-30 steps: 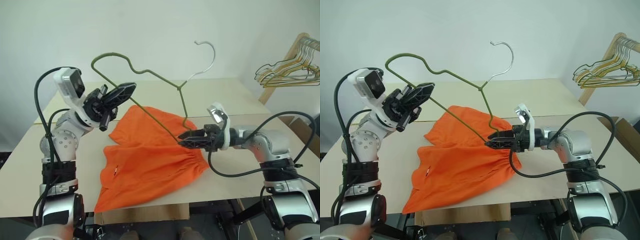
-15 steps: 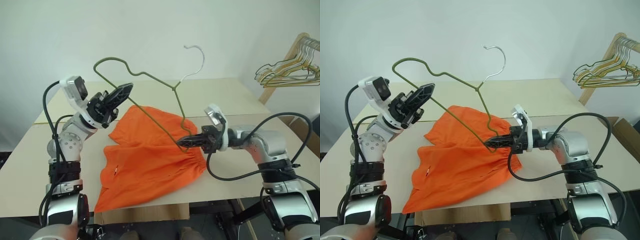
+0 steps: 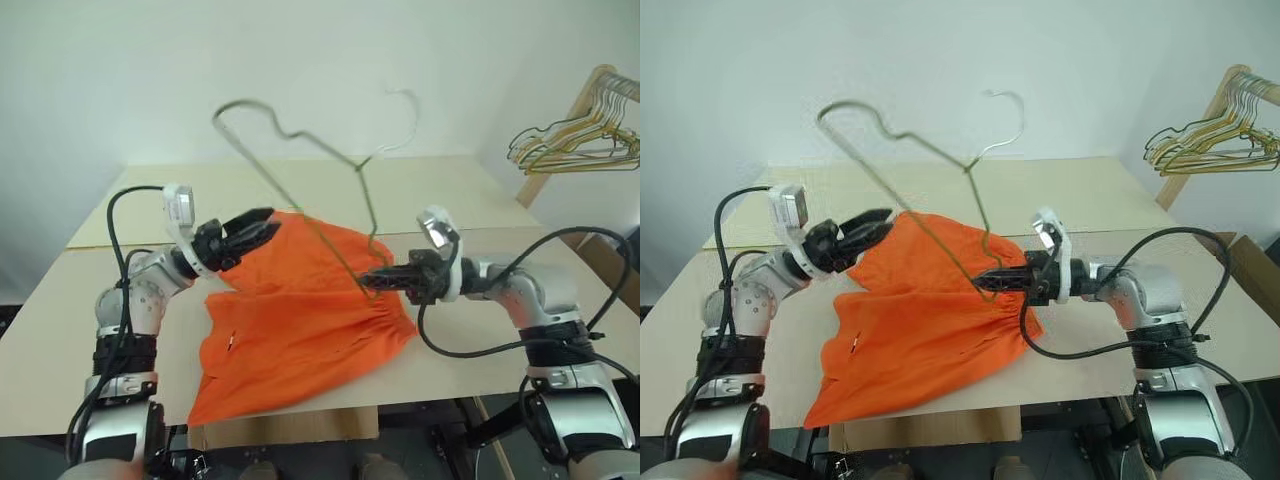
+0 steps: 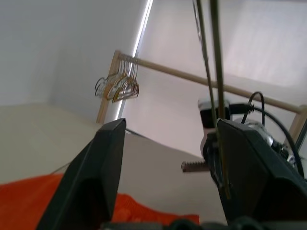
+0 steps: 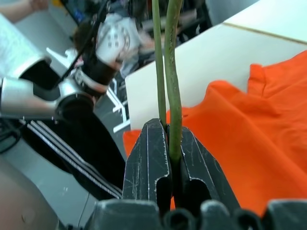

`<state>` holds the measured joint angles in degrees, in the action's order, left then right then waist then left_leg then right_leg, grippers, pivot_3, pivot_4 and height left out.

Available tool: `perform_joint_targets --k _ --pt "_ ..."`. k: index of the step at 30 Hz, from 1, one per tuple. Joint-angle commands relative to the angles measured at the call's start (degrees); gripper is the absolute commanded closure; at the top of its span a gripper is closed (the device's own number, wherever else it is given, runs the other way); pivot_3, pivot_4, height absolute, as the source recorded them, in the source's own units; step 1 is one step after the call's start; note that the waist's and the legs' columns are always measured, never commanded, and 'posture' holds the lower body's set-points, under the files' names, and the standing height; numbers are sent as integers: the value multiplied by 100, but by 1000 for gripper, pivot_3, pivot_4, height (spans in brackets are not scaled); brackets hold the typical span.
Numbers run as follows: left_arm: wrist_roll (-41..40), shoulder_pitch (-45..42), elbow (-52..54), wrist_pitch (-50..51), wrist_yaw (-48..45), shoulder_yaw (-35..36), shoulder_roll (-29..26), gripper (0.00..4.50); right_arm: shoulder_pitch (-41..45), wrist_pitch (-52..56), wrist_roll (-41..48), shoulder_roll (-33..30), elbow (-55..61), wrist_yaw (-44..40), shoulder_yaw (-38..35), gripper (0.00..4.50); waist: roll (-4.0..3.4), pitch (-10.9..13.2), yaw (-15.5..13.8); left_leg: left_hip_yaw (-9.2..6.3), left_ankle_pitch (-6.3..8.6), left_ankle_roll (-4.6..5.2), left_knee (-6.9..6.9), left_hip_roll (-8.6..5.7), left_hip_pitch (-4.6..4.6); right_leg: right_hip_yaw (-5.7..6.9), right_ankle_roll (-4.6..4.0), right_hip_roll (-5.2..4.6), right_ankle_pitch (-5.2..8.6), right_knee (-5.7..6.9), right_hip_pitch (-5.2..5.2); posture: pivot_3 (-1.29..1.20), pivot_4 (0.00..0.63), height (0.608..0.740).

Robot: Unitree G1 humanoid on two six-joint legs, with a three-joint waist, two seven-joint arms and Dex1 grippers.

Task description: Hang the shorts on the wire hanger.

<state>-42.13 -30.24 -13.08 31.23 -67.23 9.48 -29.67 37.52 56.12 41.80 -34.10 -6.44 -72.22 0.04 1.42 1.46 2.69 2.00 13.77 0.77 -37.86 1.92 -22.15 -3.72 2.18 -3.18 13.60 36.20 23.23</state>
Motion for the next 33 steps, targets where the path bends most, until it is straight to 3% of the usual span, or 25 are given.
perform_joint_targets --k 1,10,14,19,33 --pt "497 224 425 -402 -319 -321 -288 57 -149 517 306 -440 -4 137 -536 4500 0 0 -28 1 0 0 0 0 -2 1 0 -1 0 -2 1 -31 0 740" --pt "1966 627 1305 -1657 -753 -1289 -1048 57 -1040 1660 309 -2219 -336 -21 -571 4500 -4 3 -30 10 1 1 0 -3 -8 7 1 -11 2 -10 2 -40 0 740" --pt "2006 546 1763 -1772 -965 -1421 -1260 57 -1311 2534 357 -2965 -839 -320 -186 4500 -5 3 -10 15 1 1 0 -2 -4 0 0 -10 1 -10 2 -43 0 740" --pt "2263 513 1969 -1935 -1136 -1659 -1450 57 -1898 2573 256 -3657 -916 -733 164 4500 -13 4 6 22 1 1 -1 1 6 -7 9 -8 7 -9 -2 -54 0 740" --pt "2112 523 2061 -1893 -1138 -1644 -1415 57 -2240 2479 216 -3618 -868 -724 303 4500 -30 5 122 31 1 1 -1 0 14 -22 52 -7 28 -6 -4 -56 0 740"
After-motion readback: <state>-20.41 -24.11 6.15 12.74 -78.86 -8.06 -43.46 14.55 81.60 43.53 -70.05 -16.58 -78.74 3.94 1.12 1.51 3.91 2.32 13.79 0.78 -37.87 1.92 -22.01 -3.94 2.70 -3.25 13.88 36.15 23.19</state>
